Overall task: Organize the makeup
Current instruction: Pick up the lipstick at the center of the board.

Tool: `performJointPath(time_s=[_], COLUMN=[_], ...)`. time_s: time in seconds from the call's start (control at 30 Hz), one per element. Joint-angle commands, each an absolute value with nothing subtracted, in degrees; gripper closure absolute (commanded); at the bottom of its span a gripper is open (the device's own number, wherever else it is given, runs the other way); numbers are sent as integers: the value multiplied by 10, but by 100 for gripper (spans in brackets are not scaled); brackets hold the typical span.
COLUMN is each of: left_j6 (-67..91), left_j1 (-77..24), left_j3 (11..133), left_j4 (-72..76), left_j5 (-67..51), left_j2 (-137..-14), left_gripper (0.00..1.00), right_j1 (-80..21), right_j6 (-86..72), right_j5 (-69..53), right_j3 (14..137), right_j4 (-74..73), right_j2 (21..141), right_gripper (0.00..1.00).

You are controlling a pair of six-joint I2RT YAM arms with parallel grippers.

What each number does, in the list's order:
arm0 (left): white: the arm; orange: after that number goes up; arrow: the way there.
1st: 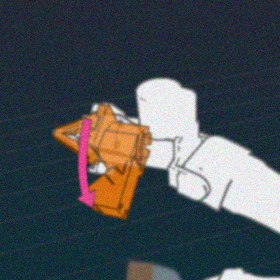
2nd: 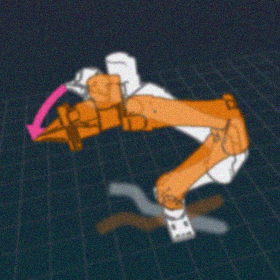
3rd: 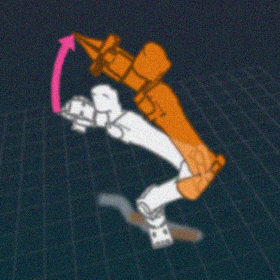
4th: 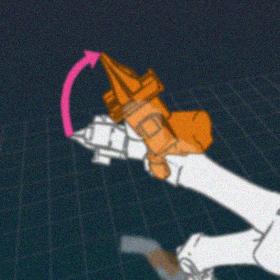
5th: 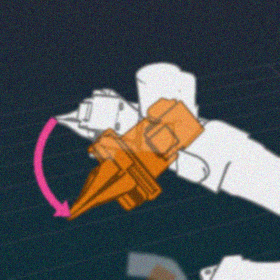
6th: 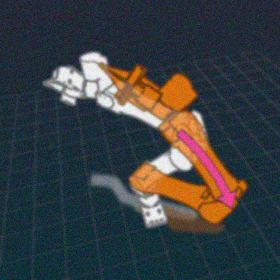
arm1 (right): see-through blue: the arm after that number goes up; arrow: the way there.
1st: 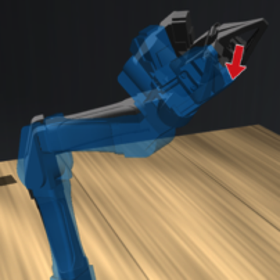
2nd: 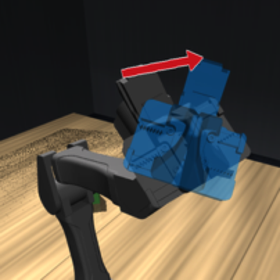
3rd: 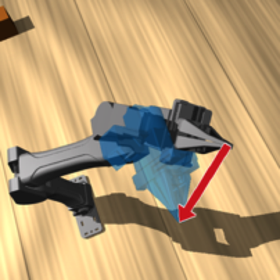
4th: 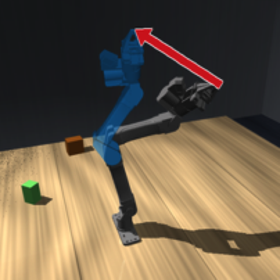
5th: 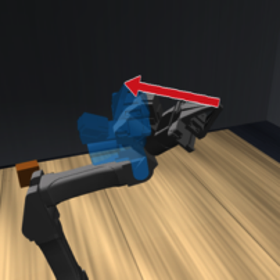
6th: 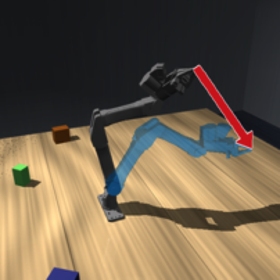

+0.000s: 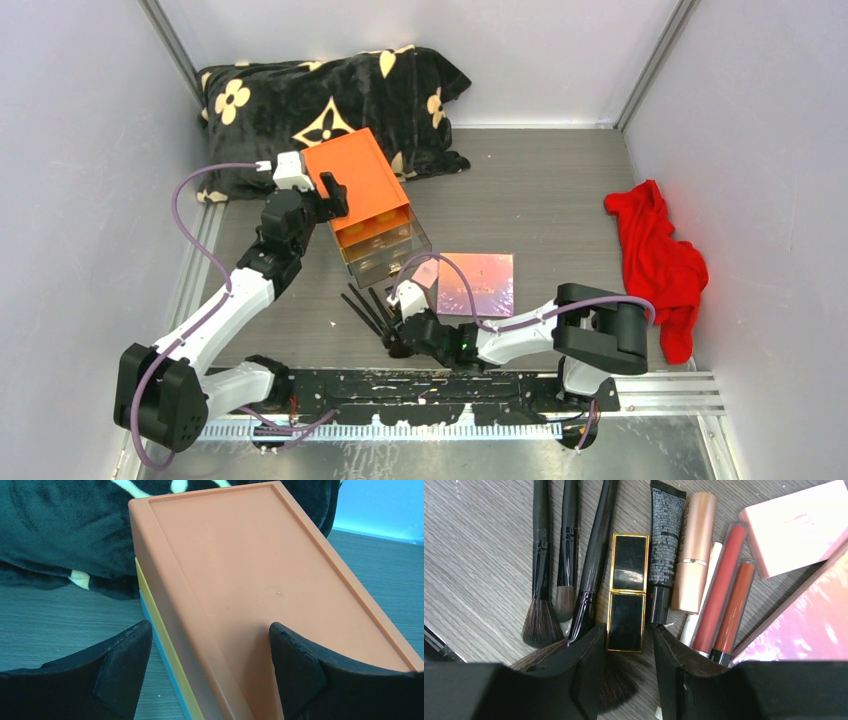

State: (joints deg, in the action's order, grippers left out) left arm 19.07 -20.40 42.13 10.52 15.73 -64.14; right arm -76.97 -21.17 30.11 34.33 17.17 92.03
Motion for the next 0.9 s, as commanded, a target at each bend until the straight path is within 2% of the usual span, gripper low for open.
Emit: performJointPath(time_s=[0.0,0.1,0.2,0.87], left_j6=[148,147,147,147], left_j1=[-204,-203,-203,-202], left_j3=[386,386,386,395], left_j4=[-26,-28,-29,-25], left_j5=[175,176,176,186], left_j2=[-662,-661,-659,-678], left_gripper=[15,14,14,14], right_j1=[-770,-770,-770,-786], right_j6=[-221,-221,-218,-212], right_j5=[310,315,316,307], right_j3=[370,373,373,366], right_j4=[193,186,177,20], right_j2=[929,928,918,751], right_gripper=[57,73,79,82])
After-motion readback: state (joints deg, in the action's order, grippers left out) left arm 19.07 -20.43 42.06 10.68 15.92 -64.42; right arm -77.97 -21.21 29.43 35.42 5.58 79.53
